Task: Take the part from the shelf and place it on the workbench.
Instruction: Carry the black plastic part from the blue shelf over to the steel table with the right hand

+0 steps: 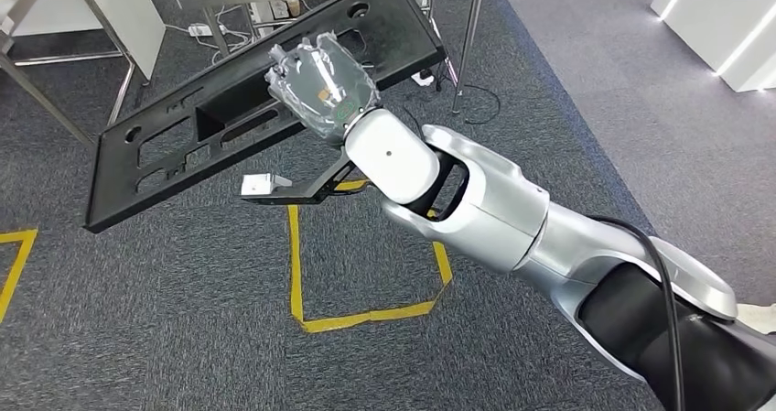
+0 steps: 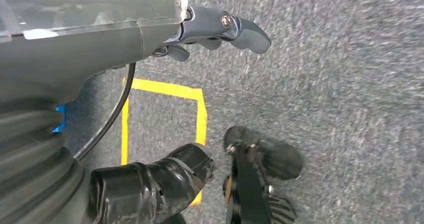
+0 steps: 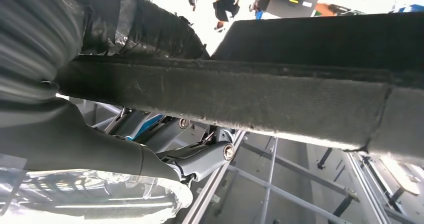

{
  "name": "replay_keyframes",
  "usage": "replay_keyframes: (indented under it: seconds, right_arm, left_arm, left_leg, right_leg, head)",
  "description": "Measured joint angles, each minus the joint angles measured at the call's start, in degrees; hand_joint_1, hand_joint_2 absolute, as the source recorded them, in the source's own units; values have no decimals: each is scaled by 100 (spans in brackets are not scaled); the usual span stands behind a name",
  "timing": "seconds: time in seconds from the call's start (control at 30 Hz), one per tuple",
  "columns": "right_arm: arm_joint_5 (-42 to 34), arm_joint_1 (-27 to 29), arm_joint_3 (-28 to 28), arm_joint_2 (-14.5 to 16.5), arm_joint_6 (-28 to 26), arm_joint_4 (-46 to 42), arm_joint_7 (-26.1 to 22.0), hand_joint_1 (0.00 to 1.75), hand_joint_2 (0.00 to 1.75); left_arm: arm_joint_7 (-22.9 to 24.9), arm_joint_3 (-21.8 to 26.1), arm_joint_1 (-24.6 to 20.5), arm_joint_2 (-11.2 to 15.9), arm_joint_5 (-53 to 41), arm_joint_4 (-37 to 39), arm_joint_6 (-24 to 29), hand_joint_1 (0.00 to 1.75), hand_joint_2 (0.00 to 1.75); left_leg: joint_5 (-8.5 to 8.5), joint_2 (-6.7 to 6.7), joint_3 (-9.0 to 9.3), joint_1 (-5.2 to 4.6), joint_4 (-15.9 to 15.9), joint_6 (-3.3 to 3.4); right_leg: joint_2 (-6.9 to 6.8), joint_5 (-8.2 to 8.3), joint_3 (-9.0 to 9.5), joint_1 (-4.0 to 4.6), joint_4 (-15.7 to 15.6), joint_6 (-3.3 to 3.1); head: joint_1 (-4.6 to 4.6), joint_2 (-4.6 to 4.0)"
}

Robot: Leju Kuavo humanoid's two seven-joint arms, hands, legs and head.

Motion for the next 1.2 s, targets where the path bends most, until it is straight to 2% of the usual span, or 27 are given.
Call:
replay_keyframes:
  seconds: [0.03, 0.07, 0.1, 0.13, 0.2, 0.23, 0.3, 0.37, 0.4, 0.43, 0.5, 0.53, 0.57, 0.6, 0.67, 0.7, 0.73, 0.8, 0.87, 0.9, 0.97, 1.03, 1.07, 1.1, 1.17, 1.2]
  right_arm:
    - [-1, 10, 4, 0, 0, 1, -1, 175, 175]
    - [-1, 20, 9, 0, 0, 2, -2, 175, 175]
    - [-1, 24, 13, 0, 0, 2, -3, 175, 175]
    - [-1, 23, 16, 0, -1, 2, -3, 175, 175]
    - [0, 10, 17, 1, -1, 2, -1, 175, 175]
    - [0, 5, 17, 1, -1, 2, -1, 175, 175]
    - [0, 2, 18, 1, -1, 4, -3, 175, 175]
    - [0, 1, 18, 0, -2, 4, -5, 175, 175]
    - [0, -3, 18, -1, -2, 4, -5, 175, 175]
    - [0, -6, 17, -2, -2, 5, -5, 175, 175]
    - [0, 4, 20, -3, -2, 12, -7, 175, 175]
    - [1, 17, 22, -4, -1, 20, -9, 175, 175]
    - [2, 29, 26, -5, -1, 30, -11, 175, 175]
    - [4, 35, 30, -6, 0, 38, -14, 175, 175]
    - [10, 29, 33, -7, -1, 48, -16, 175, 175]
    - [13, 20, 33, -4, -1, 48, -16, 175, 175]
    - [14, 13, 34, -1, -2, 49, -17, 175, 175]
    - [8, 6, 35, 7, -3, 55, -22, 175, 175]
    - [-11, 7, 35, 13, -4, 64, -24, 175, 175]
    - [-25, 2, 35, 17, -5, 69, -24, 175, 175]
    - [-58, -8, 35, 24, -8, 75, -25, 175, 175]
    - [-78, -1, 36, 28, -7, 87, -34, 175, 175]
    - [-80, 8, 38, 30, -4, 96, -46, 175, 175]
    - [-70, 12, 39, 31, -2, 104, -62, 175, 175]
    - [-31, 8, 42, 31, 0, 112, -91, 175, 175]
    - [-11, 0, 42, 30, 0, 113, -96, 175, 175]
  left_arm:
    - [0, -3, 5, 2, 2, 0, 0, 0, 175]
    - [1, -4, 12, 3, 5, 0, 0, 0, 175]
    - [1, -5, 19, 4, 10, 0, 1, 0, 175]
    - [2, -6, 23, 7, 15, 0, 2, 0, 175]
    - [2, -11, 17, 10, 24, 0, 3, 0, 175]
    - [1, -17, 8, 10, 27, 0, 3, 0, 175]
    - [-5, -33, -5, 10, 35, 0, 1, 0, 175]
    - [-13, -40, -3, 11, 44, 0, -3, 0, 175]
    - [-16, -41, -2, 11, 48, 0, -4, 0, 175]
    - [-18, -42, 0, 11, 49, 0, -5, 0, 175]
    - [-20, -44, -4, 12, 54, 0, -8, 0, 175]
    - [-20, -47, -5, 13, 58, 0, -9, 0, 175]
    - [-19, -50, -6, 15, 62, 0, -10, 0, 175]
    - [-18, -52, -6, 16, 67, 0, -11, 0, 175]
    - [-16, -56, -2, 15, 70, 0, -14, 0, 175]
    - [-15, -58, -3, 12, 74, 0, -15, 0, 175]
    - [-15, -60, -5, 9, 79, 0, -15, 0, 175]
    - [-13, -69, -9, 5, 94, 0, -16, 0, 175]
    - [-13, -80, -6, 3, 102, 0, -17, 0, 175]
    - [-14, -85, -5, 1, 104, 0, -17, 0, 175]
    - [-22, -96, -6, -3, 108, 0, -17, 0, 175]
    - [-31, -111, -7, -2, 114, 0, -16, 0, 175]
    - [-33, -119, -4, -2, 115, 0, -16, 0, 175]
    - [-34, -125, 1, -1, 116, 0, -16, 0, 175]
    - [-35, -134, 3, 1, 117, 0, -19, 0, 175]
    - [-34, -139, 0, 3, 118, 0, -21, 0, 175]
  left_leg:
    - [-14, 2, -158, 12, 224, -26]
    - [74, 5, -226, 26, 256, -46]
    - [268, 10, -175, 42, 52, -62]
    - [515, 17, -34, 59, -320, -75]
    - [800, 23, 272, 57, -1010, -65]
    - [828, 21, 349, 44, -1181, -39]
    - [790, 9, 371, 15, -1247, 45]
    - [784, 10, 414, 26, -1279, 125]
    - [782, 11, 447, 31, -1300, 168]
    - [772, 12, 478, 30, -1315, 206]
    - [741, 13, 516, 10, -1317, 264]
    - [725, 12, 532, 2, -1316, 280]
    - [708, 8, 552, -4, -1314, 288]
    - [689, 1, 576, -7, -1310, 286]
    - [639, -14, 621, -10, -1292, 265]
    - [613, -22, 625, -20, -1272, 245]
    - [597, -28, 617, -26, -1262, 220]
    - [586, -35, 602, -33, -1263, 162]
    - [549, -20, 610, -22, -1262, 104]
    - [481, -10, 576, -17, -1164, 75]
    - [221, 6, 322, 0, -621, 15]
    - [3, 8, -66, 21, 71, -45]
    - [23, 9, -179, 36, 218, -70]
    - [153, 10, -184, 52, 144, -88]
    - [578, 9, 81, 80, -536, -109]
    - [713, 3, 245, 74, -888, -104]
  right_leg:
    - [-1, -18, 17, -1, 2, -2]
    - [3, -39, 34, -4, 8, 2]
    - [8, -63, 55, -11, 18, 13]
    - [13, -92, 77, -19, 34, 30]
    - [21, -150, 91, -16, 71, 85]
    - [22, -166, 88, -11, 80, 114]
    - [22, -180, 86, -5, 72, 169]
    - [18, -241, 73, -12, 126, 226]
    - [18, -330, 8, -15, 281, 246]
    - [17, -469, -130, -20, 567, 256]
    - [18, -764, -542, -25, 1344, 254]
    - [17, -826, -726, -26, 1639, 251]
    - [17, -779, -817, -27, 1737, 244]
    - [17, -626, -799, -27, 1613, 230]
    - [17, -178, -508, -13, 888, 178]
    - [18, -32, -339, 3, 521, 152]
    - [19, 37, -226, 15, 277, 134]
    - [26, 18, -156, 38, 124, 117]
    - [49, 29, -109, 19, 54, 81]
    - [61, 34, -68, 5, 13, 59]
    - [86, 25, 3, -10, -36, 20]
    - [104, -7, 33, -8, -34, -11]
    - [122, -25, 47, -9, -27, -14]
    - [139, -46, 60, -13, -16, -7]
    - [178, -104, 92, -29, 25, 31]
    - [191, -135, 96, -27, 54, 60]
  head:
    - [-1, 0]
    - [-1, 0]
    - [-1, 0]
    - [-1, 0]
    - [-2, 0]
    - [-2, 0]
    - [-1, 0]
    - [3, 0]
    - [11, 0]
    - [17, 0]
    - [26, 0]
    - [26, 0]
    - [27, 0]
    - [28, 0]
    - [30, 0]
    - [31, 0]
    - [29, 0]
    - [31, 0]
    - [32, 0]
    - [19, 0]
    - [2, 0]
    - [-3, 0]
    - [-4, 0]
    - [-3, 0]
    - [-3, 0]
    - [-5, 0]
